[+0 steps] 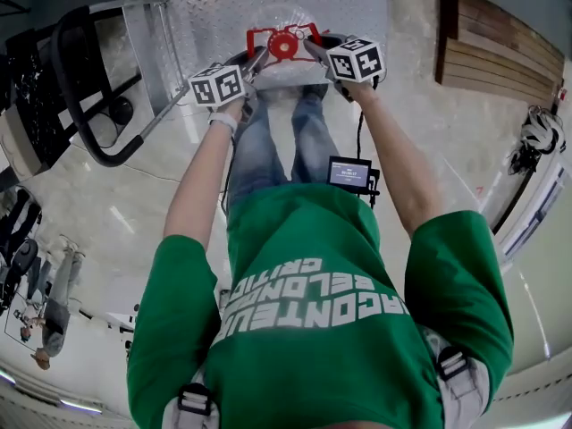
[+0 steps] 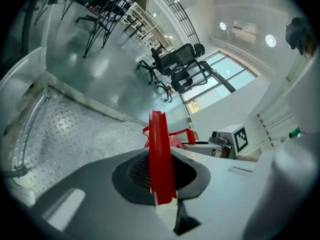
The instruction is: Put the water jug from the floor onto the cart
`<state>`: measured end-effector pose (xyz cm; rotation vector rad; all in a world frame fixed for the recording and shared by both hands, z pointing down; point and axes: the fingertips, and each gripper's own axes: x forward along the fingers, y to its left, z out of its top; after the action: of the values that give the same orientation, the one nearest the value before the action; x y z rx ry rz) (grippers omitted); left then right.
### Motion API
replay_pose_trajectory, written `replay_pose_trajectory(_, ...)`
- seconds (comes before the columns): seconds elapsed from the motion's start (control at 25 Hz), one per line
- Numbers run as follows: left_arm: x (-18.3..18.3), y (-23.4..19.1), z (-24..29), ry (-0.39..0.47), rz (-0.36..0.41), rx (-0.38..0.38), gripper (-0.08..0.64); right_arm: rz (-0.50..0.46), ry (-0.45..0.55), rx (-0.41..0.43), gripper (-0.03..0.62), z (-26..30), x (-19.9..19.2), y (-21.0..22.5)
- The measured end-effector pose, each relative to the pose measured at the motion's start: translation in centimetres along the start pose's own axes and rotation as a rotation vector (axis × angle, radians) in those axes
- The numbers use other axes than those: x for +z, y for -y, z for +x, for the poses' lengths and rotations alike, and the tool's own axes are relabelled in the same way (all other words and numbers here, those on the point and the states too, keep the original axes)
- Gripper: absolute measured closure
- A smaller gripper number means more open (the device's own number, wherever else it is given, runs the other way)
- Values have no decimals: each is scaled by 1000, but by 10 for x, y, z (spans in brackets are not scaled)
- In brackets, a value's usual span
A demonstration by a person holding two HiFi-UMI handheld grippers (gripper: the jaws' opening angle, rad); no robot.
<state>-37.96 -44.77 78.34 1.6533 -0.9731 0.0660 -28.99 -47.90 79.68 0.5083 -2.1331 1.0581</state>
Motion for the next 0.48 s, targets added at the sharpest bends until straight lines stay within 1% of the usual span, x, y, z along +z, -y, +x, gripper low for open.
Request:
replay_pose_trajectory(0.16, -3, -16, 14, -24, -7, 25, 502, 22, -22, -7, 552, 15, -7, 14)
replay_pose_trajectory(0.32, -12, -28, 26, -60, -30, 27, 502, 41, -34, -3, 552, 26, -10, 22)
replay_pose_trajectory(0.48, -7, -33, 28, -41, -28, 30, 503, 61, -39, -14, 557, 29, -13, 31)
